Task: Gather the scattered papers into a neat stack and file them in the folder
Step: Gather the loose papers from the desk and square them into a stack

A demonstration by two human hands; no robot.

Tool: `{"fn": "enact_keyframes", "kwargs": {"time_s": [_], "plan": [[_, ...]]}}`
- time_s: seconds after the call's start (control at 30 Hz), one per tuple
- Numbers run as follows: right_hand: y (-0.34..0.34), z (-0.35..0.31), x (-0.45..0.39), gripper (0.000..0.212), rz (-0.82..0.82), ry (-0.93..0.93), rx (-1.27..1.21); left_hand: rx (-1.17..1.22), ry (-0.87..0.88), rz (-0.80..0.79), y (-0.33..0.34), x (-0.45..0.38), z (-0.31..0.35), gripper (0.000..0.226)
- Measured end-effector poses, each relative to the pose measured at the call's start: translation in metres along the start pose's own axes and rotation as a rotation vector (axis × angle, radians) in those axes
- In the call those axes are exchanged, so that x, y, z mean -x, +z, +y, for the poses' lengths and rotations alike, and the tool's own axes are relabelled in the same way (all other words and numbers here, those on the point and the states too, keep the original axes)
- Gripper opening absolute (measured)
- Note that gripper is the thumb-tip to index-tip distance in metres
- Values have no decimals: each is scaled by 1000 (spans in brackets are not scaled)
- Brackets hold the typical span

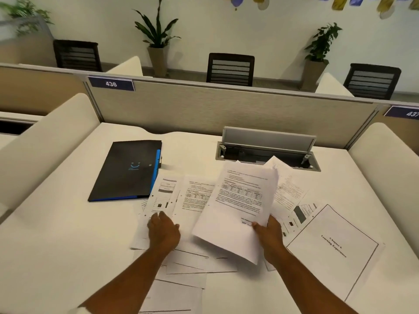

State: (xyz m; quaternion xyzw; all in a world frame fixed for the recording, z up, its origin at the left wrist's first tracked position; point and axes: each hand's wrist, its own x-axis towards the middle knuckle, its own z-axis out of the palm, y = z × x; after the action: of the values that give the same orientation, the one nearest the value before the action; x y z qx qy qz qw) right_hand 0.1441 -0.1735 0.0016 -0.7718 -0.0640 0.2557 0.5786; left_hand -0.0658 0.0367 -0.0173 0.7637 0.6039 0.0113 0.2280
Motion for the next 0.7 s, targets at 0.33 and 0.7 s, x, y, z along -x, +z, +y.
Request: {"fn": "enact_keyframes", "kwargs": {"time_s": [0.33, 0.7], "plan": [[15, 23, 3, 31, -48, 136, -5, -47, -56, -26, -8, -15, -16, 87], [20, 25, 9, 33, -60, 155, -33, 276, 2, -202, -13, -25, -16, 75]]}}
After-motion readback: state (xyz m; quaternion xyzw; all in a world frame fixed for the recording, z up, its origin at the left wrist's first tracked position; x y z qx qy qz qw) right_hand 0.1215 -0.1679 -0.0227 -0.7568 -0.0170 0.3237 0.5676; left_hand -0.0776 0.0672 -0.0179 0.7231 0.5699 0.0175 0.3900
